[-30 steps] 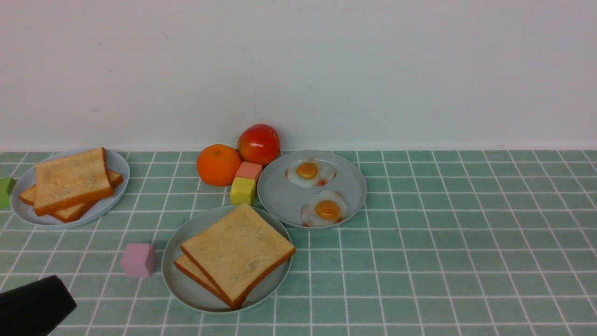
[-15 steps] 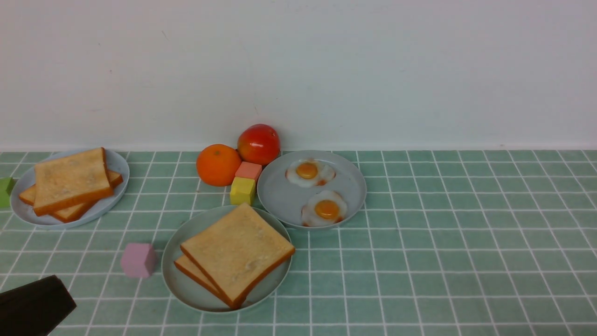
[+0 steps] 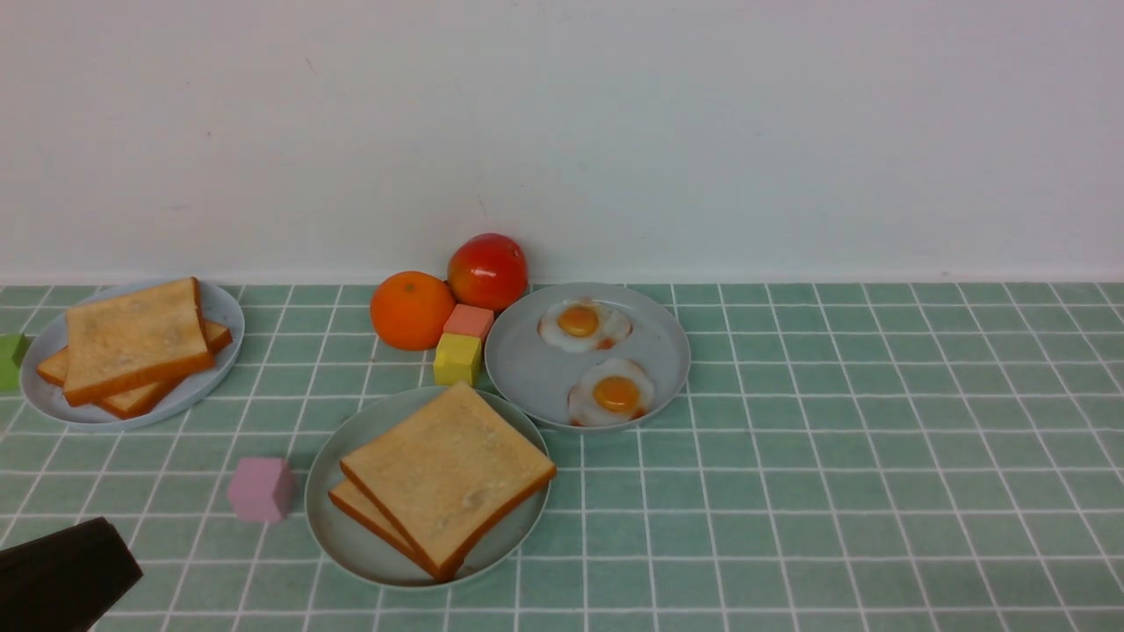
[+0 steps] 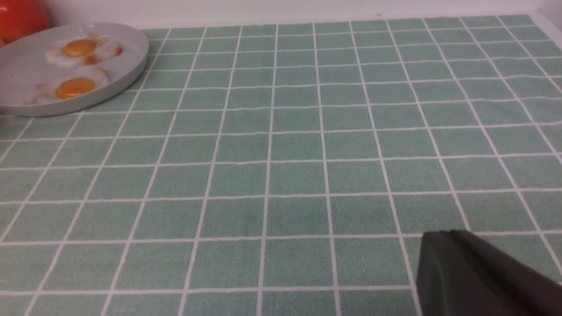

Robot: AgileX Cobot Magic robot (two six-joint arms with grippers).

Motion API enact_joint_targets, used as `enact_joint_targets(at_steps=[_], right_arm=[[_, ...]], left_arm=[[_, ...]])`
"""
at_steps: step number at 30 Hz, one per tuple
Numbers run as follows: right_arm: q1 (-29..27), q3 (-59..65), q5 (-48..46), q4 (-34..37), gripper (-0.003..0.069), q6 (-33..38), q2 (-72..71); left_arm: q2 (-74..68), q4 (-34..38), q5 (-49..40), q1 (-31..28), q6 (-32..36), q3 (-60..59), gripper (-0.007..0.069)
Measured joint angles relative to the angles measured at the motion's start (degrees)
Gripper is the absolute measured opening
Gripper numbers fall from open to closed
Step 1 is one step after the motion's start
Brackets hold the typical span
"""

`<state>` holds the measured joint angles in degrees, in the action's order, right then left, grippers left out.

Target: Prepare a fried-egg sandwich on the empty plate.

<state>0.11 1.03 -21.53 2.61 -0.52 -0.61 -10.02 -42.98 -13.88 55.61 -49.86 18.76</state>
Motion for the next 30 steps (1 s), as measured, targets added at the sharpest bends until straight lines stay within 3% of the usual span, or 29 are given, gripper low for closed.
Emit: enact_joint_targets(at_steps=[26, 30], right_arm=[[0.00, 0.00, -0.06, 0.22, 0.0003, 0.00, 0.00], [0.00, 0.00, -0.06, 0.22, 0.0005, 0.00, 0.00]], left_arm=[[0.12, 0.00, -0.45, 0.00, 0.00, 0.00, 0.0022], [0.58, 4.57, -2.19, -0.90, 2.58, 0.00, 0.0022]])
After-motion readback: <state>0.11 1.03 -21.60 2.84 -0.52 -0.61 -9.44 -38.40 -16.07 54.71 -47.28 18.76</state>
